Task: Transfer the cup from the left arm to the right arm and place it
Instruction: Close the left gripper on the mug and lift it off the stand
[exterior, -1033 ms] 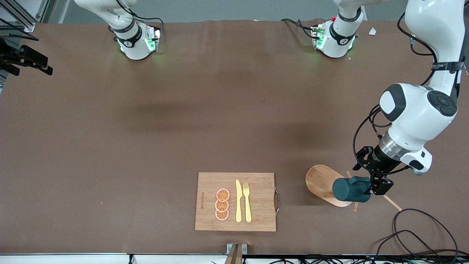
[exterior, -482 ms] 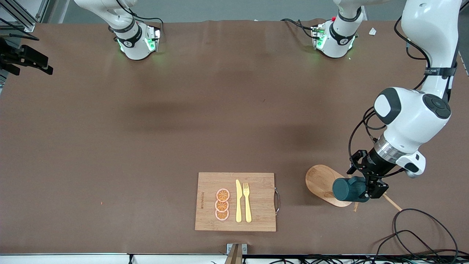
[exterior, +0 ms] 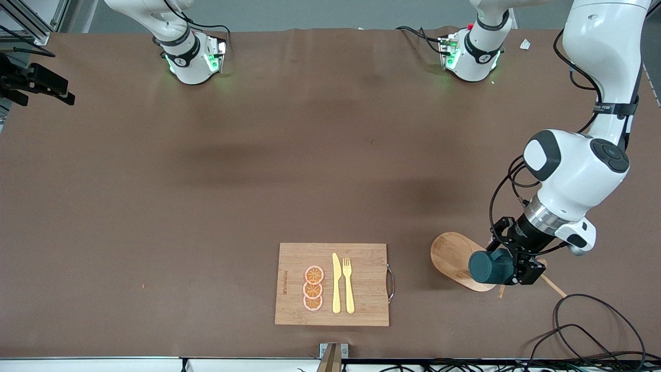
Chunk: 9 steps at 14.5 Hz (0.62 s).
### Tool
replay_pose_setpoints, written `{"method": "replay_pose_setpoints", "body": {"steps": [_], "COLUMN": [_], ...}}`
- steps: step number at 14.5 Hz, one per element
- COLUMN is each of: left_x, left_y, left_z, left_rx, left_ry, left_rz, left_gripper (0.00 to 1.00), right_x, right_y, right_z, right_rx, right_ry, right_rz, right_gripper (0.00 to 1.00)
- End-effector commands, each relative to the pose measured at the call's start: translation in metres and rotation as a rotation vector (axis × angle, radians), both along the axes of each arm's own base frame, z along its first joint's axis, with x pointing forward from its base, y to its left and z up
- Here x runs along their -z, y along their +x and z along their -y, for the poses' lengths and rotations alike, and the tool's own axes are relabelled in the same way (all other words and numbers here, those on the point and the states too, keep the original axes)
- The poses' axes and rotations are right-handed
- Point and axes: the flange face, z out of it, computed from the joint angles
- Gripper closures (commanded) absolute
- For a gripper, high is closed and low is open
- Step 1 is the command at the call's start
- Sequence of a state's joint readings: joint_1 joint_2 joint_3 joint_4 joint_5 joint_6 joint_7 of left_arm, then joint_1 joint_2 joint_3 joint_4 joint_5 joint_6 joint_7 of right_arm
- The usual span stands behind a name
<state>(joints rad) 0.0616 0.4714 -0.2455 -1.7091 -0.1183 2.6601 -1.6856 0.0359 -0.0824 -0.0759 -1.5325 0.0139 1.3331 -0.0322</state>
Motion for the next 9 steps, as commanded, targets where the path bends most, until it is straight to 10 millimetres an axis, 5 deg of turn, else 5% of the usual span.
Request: {"method": "replay_pose_setpoints", "body": {"steps": [1,5,9], "left_x": [0.0053,0.0089,0.0068], "left_y": [0.0094,0.0112,0.0111], "left_z": [0.0041,0.0055,0.0053], "left_rx": [-0.007,-0.008,-0.02], "left_ry": [-0.026,-0.031,-0.041], "left_rz": [0.006,0.007,0.006], "left_gripper": [0.0,0.03,0.24], "right_x": [-0.0022,-0.0019,-0.0019], "right_y": [-0.0085,-0.009,-0.009], "right_z": [-0.002,-0.0028,-0.002], "right_rx": [-0.013,-0.014,-0.013], "right_ry": [0.005,0.005,0.005], "right_rz": [0.002,-0.002,-0.002], "right_gripper": [0.0,0.0,0.0]}}
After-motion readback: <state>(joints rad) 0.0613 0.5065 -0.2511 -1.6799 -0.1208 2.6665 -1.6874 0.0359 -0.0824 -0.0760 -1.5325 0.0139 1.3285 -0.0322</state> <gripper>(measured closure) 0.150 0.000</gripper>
